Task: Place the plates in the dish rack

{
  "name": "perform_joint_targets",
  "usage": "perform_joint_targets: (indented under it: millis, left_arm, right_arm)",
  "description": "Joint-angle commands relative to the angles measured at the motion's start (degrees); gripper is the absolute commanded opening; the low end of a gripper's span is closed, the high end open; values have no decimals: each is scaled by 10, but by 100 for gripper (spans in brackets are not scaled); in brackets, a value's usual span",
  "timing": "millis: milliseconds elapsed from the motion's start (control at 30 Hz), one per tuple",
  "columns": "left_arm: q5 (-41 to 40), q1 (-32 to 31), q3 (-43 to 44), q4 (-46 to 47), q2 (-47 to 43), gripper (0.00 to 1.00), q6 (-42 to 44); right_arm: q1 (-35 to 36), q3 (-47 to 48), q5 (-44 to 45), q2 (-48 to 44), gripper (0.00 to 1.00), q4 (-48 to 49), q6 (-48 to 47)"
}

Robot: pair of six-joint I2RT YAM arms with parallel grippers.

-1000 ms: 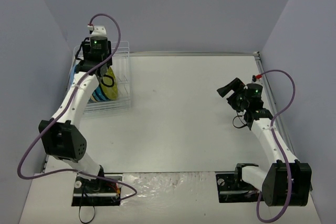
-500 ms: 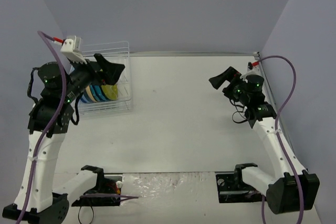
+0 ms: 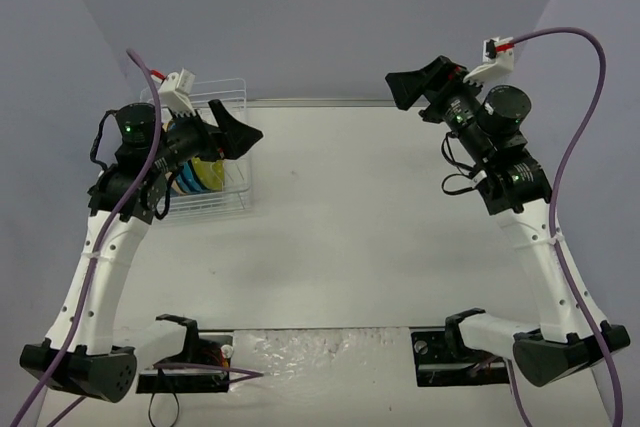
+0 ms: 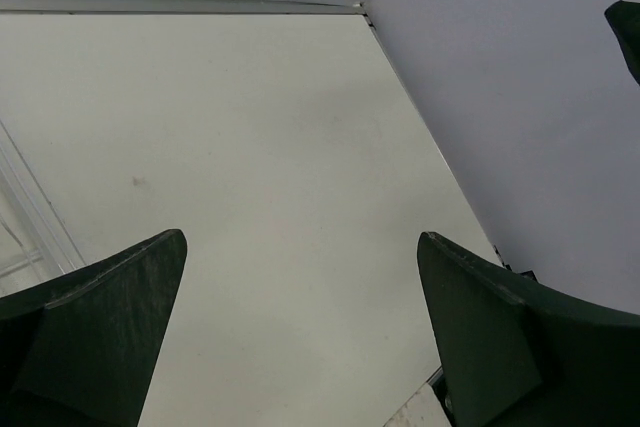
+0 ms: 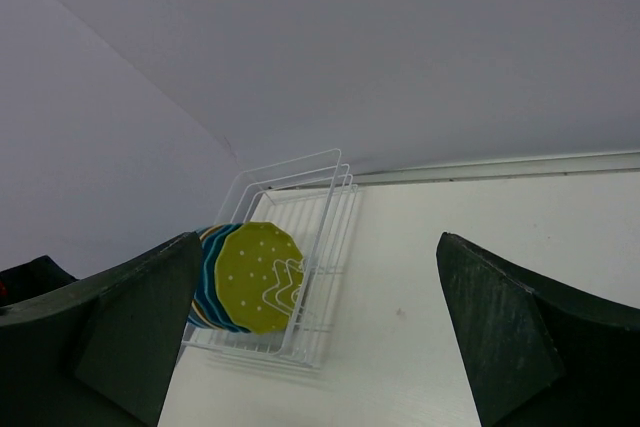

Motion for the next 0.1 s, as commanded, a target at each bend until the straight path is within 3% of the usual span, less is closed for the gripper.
perform_joint_targets:
  millis: [0, 67]
  left_arm:
    - [31, -2, 35, 53, -16, 97, -12]
    - [37, -3, 41, 53, -10, 97, -13]
  right_arm:
    - [21, 29, 20, 27, 100, 4, -26]
    - [30, 34, 27, 29, 100, 0, -34]
